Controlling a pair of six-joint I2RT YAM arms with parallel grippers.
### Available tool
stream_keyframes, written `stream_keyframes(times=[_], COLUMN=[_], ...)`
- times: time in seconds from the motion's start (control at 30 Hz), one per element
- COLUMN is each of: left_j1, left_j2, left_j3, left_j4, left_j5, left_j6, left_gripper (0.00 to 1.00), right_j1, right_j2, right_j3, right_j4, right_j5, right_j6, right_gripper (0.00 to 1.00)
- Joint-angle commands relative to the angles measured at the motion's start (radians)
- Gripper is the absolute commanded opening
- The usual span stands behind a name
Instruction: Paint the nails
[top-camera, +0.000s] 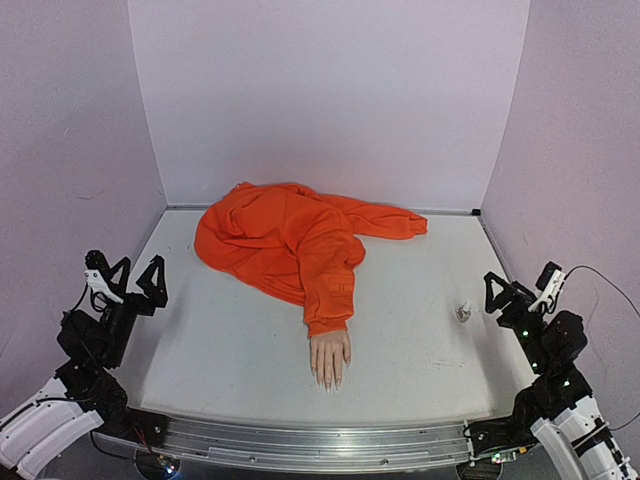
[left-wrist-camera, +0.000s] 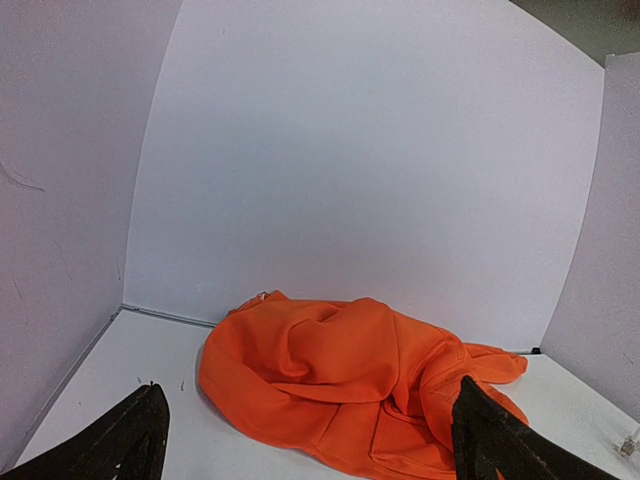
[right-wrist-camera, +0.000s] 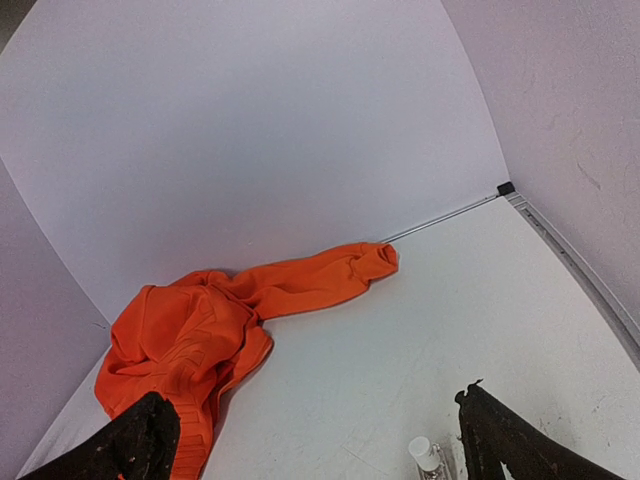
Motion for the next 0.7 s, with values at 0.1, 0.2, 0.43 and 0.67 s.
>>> stream_keyframes(times=[0.1, 0.2, 0.43, 0.67], left_j1=[-0.003, -0.002, -0.003, -0.003], left_j2=[0.006, 0.012, 0.022, 0.021], left_j3=[-0.068, -0.068, -0.068, -0.068], left_j4=[0.017, 0.016, 0.016, 0.016], left_j5=[0.026, 0.029, 0.036, 0.033], left_j6=[0.004, 0.008, 0.0, 0.001], left_gripper=[0.99, 0.99, 0.99, 0.99], right_j1=[0.0, 0.0, -0.001, 0.0], right_j2=[0.033, 0.033, 0.033, 0.008], right_j3=[0.036, 0.034, 0.028, 0.029], right_j4=[0.017, 0.019, 0.022, 0.017], right_j5=[0.023, 0.029, 0.025, 0.033], right_j6=[0.019, 0.023, 0.021, 0.016], right_gripper=[0.98, 0.98, 0.98, 0.98])
